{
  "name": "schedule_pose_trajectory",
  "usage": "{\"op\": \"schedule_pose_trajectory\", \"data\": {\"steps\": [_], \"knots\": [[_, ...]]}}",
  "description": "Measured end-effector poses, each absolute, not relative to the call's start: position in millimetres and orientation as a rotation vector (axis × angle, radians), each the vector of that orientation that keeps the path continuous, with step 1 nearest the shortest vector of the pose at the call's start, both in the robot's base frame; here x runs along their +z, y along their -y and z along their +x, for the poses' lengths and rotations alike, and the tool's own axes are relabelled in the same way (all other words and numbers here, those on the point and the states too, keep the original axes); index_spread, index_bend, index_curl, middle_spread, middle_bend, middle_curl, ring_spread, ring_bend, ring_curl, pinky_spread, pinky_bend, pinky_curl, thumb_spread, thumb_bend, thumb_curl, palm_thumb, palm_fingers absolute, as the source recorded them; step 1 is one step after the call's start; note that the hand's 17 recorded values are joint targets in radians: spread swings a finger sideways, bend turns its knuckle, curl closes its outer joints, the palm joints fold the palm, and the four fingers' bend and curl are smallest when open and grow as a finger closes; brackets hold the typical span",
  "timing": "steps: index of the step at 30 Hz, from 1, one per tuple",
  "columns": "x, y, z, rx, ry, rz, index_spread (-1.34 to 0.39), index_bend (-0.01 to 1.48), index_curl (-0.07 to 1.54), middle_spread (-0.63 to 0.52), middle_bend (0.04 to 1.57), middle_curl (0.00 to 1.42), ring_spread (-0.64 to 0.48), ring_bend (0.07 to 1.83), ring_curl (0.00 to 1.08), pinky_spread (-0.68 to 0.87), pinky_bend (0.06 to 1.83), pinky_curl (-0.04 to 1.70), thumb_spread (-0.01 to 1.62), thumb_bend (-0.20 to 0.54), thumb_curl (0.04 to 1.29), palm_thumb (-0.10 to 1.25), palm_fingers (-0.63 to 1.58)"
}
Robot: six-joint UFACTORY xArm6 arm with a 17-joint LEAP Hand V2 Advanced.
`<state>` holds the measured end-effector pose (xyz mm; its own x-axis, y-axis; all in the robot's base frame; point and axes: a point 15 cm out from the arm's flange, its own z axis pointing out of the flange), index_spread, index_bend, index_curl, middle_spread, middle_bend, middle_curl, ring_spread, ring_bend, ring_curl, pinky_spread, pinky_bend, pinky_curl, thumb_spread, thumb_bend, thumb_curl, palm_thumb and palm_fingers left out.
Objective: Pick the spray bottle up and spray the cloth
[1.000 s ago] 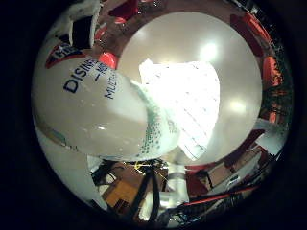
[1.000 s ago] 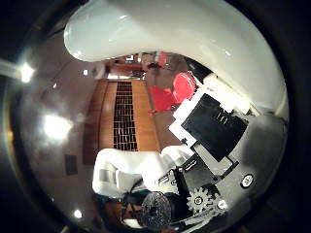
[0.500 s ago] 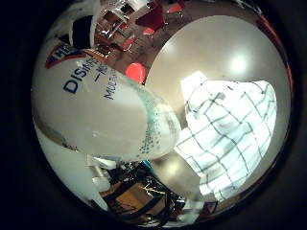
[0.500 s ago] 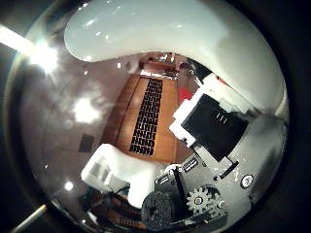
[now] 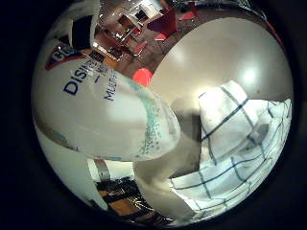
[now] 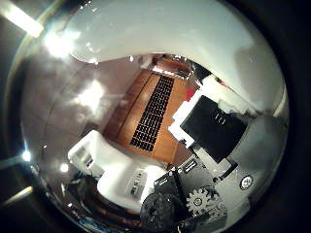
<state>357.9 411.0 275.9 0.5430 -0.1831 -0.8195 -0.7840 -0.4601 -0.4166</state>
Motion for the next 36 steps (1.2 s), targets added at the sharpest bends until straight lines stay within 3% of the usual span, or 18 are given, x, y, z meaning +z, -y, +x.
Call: {"op": "schedule_pose_trajectory", "data": {"steps": [13,19,21,23,27,28,32,36], "knots": [[248,-403,365,0.960,-0.855,-1.929,-0.21,1.08,0.78,-0.10,1.34,0.65,-0.16,1.47,0.59,-0.21,1.02,1.25,0.77,-0.028,0.85,0.93,1.16],[252,-402,357,0.987,-0.825,-1.942,-0.27,0.72,0.77,-0.10,1.17,0.62,-0.20,1.36,0.57,-0.31,1.03,1.07,0.63,-0.038,0.82,0.85,0.82],[250,-401,350,1.009,-0.808,-1.964,-0.29,0.51,0.73,-0.11,1.07,0.60,-0.21,1.37,0.56,-0.37,1.04,1.01,0.68,-0.035,0.79,0.82,0.62],[245,-397,341,1.040,-0.796,-2.003,-0.30,0.38,0.70,-0.10,0.98,0.60,-0.23,1.38,0.57,-0.38,0.97,0.99,0.84,-0.027,0.73,0.79,0.40],[239,-384,335,1.068,-0.794,-2.050,-0.35,0.40,0.64,-0.08,0.80,0.54,-0.22,1.21,0.51,-0.21,0.74,0.92,1.03,-0.027,0.63,0.73,0.11],[239,-382,337,1.065,-0.800,-2.046,-0.34,0.40,0.61,-0.06,0.73,0.51,-0.19,1.11,0.48,-0.09,0.69,0.90,1.06,-0.028,0.59,0.71,0.03],[244,-371,349,1.036,-0.818,-2.028,-0.32,0.35,0.54,-0.02,0.62,0.46,-0.11,0.93,0.41,0.18,0.56,0.78,1.09,-0.024,0.53,0.69,0.01],[250,-359,357,1.010,-0.839,-2.010,-0.29,0.29,0.48,-0.01,0.53,0.42,-0.05,0.82,0.36,0.32,0.48,0.68,1.10,-0.023,0.49,0.69,0.07]]}}
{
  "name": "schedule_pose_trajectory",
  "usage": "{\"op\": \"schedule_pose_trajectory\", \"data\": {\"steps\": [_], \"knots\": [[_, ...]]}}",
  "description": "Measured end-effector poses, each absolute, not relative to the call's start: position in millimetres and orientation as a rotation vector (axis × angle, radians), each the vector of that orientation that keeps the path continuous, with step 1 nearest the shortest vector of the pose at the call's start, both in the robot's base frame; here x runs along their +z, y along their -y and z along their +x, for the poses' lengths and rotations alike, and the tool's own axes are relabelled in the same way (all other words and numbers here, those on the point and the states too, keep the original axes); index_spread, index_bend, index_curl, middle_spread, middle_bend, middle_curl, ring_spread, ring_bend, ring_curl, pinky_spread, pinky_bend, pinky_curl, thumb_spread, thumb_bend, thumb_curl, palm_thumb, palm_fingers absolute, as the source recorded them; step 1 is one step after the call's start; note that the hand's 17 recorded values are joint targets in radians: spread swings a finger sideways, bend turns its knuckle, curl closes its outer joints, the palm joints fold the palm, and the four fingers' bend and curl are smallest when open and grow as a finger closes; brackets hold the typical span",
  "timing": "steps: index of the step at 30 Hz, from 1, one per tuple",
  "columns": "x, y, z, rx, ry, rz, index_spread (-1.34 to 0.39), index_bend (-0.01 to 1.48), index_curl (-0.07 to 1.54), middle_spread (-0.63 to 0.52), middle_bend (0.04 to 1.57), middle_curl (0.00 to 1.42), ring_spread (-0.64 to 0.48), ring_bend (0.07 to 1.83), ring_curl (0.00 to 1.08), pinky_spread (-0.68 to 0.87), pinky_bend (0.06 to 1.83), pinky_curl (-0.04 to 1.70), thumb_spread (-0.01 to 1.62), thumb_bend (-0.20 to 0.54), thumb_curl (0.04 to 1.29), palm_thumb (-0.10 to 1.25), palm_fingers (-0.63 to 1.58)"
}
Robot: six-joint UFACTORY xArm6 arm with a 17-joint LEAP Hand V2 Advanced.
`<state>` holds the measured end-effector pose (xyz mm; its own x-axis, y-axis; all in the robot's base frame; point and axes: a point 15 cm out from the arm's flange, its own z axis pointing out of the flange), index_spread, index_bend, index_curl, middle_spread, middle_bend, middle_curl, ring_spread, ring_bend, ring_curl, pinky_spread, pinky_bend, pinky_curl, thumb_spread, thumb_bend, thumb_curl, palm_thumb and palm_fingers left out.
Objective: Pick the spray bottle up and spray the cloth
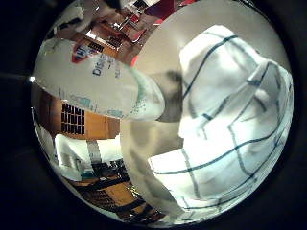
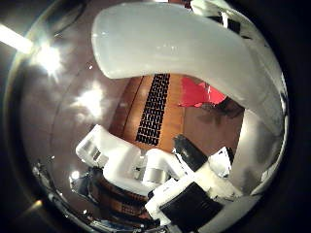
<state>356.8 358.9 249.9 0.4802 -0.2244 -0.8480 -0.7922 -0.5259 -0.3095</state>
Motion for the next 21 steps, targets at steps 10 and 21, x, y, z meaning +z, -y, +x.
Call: {"op": "schedule_pose_trajectory", "data": {"steps": [10,21], "knots": [[264,-313,355,0.945,-0.889,-1.999,-0.26,0.18,0.42,0.00,0.38,0.39,-0.03,0.68,0.32,0.39,0.38,0.53,1.10,-0.023,0.45,0.69,0.19],[269,-274,343,0.948,-0.918,-1.992,-0.24,0.18,0.38,0.00,0.32,0.40,-0.02,0.61,0.31,0.39,0.35,0.44,1.10,-0.021,0.43,0.69,0.26]]}}
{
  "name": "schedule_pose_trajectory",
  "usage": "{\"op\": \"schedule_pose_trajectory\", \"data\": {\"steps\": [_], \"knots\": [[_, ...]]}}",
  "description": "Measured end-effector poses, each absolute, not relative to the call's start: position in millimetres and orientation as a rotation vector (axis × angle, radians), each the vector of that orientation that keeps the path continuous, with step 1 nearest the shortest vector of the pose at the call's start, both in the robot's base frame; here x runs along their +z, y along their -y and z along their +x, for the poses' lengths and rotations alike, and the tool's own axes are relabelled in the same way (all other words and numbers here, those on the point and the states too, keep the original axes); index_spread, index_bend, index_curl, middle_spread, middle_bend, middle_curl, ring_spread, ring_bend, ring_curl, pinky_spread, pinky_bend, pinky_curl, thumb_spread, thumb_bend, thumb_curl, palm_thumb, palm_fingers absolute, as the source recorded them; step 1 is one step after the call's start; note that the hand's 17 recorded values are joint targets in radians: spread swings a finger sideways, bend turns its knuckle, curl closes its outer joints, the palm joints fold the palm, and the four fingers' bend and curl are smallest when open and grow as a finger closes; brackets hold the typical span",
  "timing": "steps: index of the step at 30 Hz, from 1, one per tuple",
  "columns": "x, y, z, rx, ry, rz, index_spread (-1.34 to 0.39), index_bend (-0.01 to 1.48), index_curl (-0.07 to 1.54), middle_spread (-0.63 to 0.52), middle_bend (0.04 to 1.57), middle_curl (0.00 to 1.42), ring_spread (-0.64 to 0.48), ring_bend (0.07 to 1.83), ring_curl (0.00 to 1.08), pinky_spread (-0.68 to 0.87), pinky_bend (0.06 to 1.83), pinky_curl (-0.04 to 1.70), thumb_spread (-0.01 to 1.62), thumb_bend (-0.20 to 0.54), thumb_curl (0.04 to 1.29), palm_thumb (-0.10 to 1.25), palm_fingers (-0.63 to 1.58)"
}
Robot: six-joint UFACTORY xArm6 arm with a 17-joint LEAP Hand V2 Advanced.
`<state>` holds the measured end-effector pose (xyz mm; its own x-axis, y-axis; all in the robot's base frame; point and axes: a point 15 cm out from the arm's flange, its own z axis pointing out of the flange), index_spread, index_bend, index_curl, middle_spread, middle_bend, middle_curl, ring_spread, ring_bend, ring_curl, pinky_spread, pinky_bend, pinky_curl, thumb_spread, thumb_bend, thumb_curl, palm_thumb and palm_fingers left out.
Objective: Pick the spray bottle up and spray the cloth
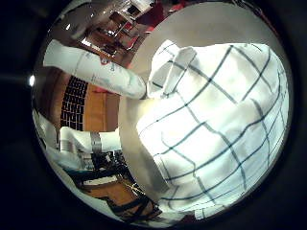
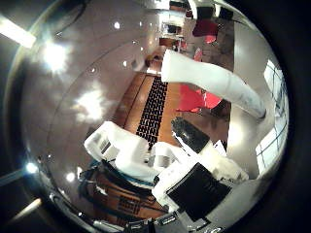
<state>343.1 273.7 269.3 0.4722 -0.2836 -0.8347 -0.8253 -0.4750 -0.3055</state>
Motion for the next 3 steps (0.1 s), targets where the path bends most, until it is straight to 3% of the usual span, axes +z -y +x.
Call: {"op": "schedule_pose_trajectory", "data": {"steps": [3], "knots": [[267.2,-269.7,340.8,0.948,-0.928,-1.989,-0.24,0.18,0.38,0.00,0.31,0.40,-0.03,0.60,0.31,0.39,0.35,0.44,1.10,-0.021,0.43,0.69,0.27]]}}
